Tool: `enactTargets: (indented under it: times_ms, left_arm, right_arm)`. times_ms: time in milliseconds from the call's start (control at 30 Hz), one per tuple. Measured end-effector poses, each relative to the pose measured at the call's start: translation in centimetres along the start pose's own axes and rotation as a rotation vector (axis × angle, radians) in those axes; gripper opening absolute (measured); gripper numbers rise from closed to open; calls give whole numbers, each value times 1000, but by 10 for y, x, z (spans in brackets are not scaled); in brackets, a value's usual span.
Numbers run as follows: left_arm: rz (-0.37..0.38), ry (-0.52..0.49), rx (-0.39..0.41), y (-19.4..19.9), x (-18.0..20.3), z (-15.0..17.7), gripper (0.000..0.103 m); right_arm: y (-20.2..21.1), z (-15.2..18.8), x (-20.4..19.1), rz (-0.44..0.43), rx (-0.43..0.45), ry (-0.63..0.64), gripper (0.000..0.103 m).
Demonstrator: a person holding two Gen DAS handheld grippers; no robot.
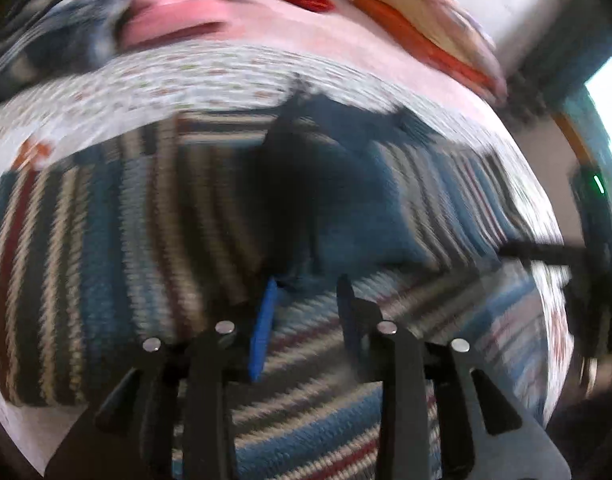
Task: Fold small clothes
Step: 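Fold the held sleeve across the sweater body with the left tool, then release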
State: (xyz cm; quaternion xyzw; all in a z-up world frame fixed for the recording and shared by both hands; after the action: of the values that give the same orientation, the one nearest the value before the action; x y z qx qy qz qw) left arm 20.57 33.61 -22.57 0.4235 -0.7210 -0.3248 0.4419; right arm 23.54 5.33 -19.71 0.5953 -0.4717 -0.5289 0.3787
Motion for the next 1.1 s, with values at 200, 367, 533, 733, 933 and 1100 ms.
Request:
enactTargets:
  times_ms: [200,367,533,733,933,1100]
  left_arm:
    - [-29,-12,64,30,-15,-13,32]
    - [-160,120,119,66,-80,-16,36]
    - [-291,200,98,80,-131,7,36]
    - [-325,231,-23,49,-150,36,36]
    - [-270,374,83,70,-166,28,37]
    - [-316,428,164,97,-185,24,41]
  right_arm:
    - [2,1,-7,-14,-2,12,78]
    - [10,1,-35,-113,-7,24,78]
    - [20,-4,-79,-212,-6,66,78]
    - [-10,-11,-129,-251,-31,85,78]
    - [-49,-9,-164,-209,-71,125,74]
    - [-66,-13,-178,-188,-77,147,65]
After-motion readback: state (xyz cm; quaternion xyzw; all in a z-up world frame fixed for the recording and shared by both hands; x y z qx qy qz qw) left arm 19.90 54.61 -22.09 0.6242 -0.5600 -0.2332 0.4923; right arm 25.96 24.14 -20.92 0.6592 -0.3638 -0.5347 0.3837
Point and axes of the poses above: each gripper's, at about its wrist camera, not at the fingertips, and y roughly against the way its jaws point, x to its right, z to its underside, the point moved 7 cm from there along -y, roughly the way its jaws point, and after that the axes turned 7 degrees about -y, right-handed, at the moved point
